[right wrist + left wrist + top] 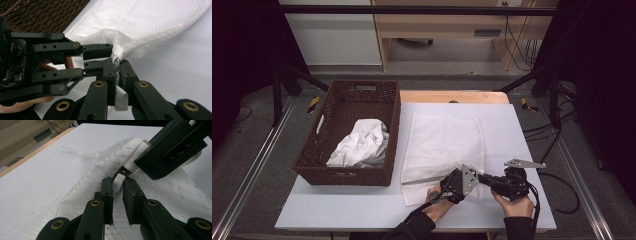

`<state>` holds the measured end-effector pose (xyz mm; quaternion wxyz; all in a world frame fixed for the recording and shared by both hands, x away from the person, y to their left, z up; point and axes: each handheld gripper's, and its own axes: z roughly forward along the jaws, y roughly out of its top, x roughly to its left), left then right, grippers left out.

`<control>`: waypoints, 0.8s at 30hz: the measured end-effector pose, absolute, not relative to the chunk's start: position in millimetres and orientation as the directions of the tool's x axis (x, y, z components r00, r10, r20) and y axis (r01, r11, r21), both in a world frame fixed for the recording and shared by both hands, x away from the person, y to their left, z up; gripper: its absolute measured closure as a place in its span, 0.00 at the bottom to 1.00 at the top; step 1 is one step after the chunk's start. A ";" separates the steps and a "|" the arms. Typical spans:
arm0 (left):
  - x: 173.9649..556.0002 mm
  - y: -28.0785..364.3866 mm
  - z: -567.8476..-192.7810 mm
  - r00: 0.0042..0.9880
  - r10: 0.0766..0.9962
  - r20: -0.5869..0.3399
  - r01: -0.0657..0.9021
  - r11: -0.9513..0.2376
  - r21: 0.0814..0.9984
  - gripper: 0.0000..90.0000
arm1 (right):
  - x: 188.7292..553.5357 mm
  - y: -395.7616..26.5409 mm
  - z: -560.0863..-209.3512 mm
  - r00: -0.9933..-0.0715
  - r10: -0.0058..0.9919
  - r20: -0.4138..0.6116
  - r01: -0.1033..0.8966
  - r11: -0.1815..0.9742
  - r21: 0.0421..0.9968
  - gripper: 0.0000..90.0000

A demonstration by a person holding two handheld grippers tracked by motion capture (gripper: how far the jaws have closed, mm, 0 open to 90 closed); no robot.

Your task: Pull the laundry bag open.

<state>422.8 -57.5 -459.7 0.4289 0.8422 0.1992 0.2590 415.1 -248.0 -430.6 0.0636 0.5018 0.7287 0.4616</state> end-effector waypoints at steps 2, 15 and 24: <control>421.1 -57.7 -460.4 0.791 0.546 0.276 0.108 -0.569 0.815 0.89 | 415.1 -247.6 -430.6 -0.489 0.790 0.369 0.673 0.072 0.736 0.95; 423.9 -54.8 -459.9 0.809 0.547 0.215 0.166 -0.564 0.809 0.90 | 416.4 -245.9 -433.2 -0.483 0.794 0.369 0.682 0.077 0.727 0.95; 426.7 -54.1 -459.9 0.818 0.538 0.203 0.188 -0.584 0.790 0.90 | 416.7 -243.0 -433.5 -0.476 0.808 0.348 0.685 0.092 0.722 0.95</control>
